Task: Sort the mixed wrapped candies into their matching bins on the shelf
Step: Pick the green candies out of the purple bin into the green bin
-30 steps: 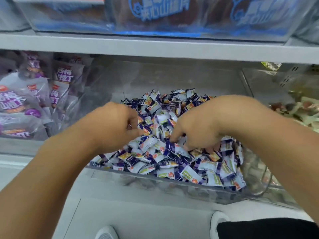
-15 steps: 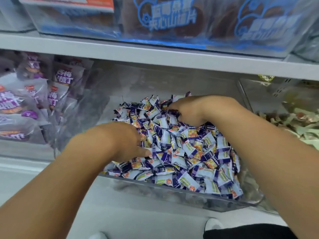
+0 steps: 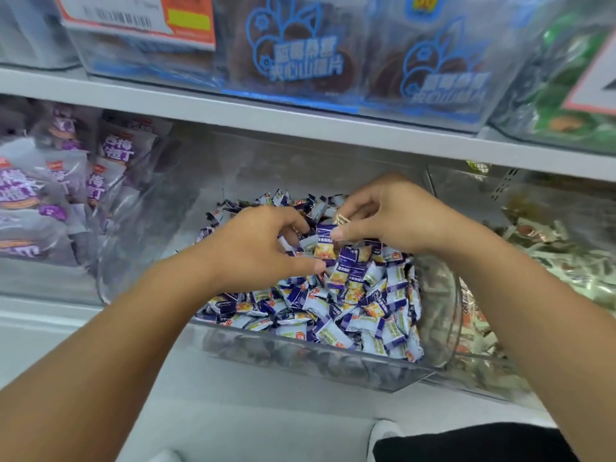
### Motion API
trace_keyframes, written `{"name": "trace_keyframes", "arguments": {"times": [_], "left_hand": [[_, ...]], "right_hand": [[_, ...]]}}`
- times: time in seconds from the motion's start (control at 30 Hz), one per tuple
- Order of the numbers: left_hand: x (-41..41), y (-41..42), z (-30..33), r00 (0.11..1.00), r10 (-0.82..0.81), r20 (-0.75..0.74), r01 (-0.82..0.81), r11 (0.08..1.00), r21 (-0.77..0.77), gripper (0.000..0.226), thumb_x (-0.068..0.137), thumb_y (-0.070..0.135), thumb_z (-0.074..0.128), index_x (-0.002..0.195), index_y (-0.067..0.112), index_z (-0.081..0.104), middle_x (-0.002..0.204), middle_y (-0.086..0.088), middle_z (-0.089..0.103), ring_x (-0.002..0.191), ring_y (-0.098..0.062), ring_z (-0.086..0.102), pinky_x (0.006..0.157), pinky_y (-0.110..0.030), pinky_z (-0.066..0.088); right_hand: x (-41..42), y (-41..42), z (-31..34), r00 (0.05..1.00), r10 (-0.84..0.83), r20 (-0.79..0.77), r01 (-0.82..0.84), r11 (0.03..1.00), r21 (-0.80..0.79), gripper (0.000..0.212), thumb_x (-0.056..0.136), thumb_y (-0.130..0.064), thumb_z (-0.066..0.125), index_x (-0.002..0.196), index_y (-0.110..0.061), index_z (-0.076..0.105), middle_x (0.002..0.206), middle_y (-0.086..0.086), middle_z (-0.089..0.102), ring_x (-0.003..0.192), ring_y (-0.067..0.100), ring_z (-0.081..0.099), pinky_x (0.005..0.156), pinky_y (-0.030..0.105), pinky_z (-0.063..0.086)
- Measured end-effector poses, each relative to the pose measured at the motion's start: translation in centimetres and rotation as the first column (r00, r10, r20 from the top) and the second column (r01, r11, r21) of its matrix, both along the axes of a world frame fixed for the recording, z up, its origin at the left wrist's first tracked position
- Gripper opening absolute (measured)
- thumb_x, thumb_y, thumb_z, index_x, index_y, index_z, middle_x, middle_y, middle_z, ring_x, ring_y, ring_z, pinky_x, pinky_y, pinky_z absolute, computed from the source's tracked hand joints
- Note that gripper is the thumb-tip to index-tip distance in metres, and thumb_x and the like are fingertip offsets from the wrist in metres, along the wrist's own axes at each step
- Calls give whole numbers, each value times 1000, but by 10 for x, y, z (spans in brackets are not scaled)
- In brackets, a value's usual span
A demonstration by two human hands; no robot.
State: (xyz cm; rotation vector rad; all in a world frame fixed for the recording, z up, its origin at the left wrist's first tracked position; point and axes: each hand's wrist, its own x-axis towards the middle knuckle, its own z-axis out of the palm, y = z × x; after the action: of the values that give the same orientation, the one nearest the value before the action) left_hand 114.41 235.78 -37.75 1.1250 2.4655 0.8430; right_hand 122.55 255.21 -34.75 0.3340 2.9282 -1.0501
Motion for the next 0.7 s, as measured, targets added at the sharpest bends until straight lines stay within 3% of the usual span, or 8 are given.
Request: {"name": "trace_keyframes", "arguments": {"times": [0.17,0.27,0.33,0.37,0.43,0.5,0.57,0.7], "left_hand": [[9,8,1,999,-10,47,3,989,148,29,78,48,76,94,26,68,82,12,69,58,1,59,57,-18,44],[6,10,3,999,28,26,-32,984,176,13,89,36,69,83,23,70,59,8,64,45,-12,51,46,-25,43],[3,10,4,998,57,12,-58,987,151,14,92,32,66,82,23,69,65,2,68,47,-15,54,46,-26,43],[2,10,4,998,69,16,-70,988,136,15,93,31,65,83,22,68,70,-1,70,48,-15,56,48,-25,42],[0,9,2,995,101,24,-103,989,108,17,95,32,63,84,19,67,72,-3,71,42,-7,50,47,-22,38],[-4,8,2,988,155,13,-155,982,106,19,94,36,63,83,21,67,70,-2,70,41,-6,47,49,-24,39],[-7,7,3,980,198,4,-196,972,131,18,93,36,64,83,20,67,75,-6,70,44,-11,49,55,-30,47],[-7,9,3,982,180,-56,-174,980,100,14,97,32,56,89,22,62,84,-7,71,69,-24,67,65,-42,57]], "right_hand": [[11,-4,-7,998,-20,54,43,875,-482,19,91,-11,68,104,2,72,91,14,77,83,17,75,71,21,59],[9,-7,-6,998,15,55,17,845,-534,19,95,-9,62,108,1,70,96,15,76,88,20,75,71,20,60],[4,-2,-2,999,-19,31,32,870,-492,15,97,-8,60,106,-5,71,96,14,76,85,19,75,73,23,60],[-1,4,-1,998,-66,1,61,909,-413,15,98,-8,59,107,-8,70,99,12,76,86,18,74,77,26,61],[-9,20,4,984,-161,-72,162,987,5,23,98,-6,56,112,-16,70,116,6,71,100,18,70,91,28,55],[-16,28,8,978,-206,-23,193,861,470,38,96,-1,49,128,-16,63,135,6,59,119,24,59,101,29,48],[-22,28,9,961,-261,91,155,783,602,37,94,2,47,129,-4,59,129,14,59,113,31,59,95,36,52],[-36,22,14,932,-279,232,79,780,621,20,95,7,40,79,0,51,75,8,46,62,19,46,50,27,38]]}}
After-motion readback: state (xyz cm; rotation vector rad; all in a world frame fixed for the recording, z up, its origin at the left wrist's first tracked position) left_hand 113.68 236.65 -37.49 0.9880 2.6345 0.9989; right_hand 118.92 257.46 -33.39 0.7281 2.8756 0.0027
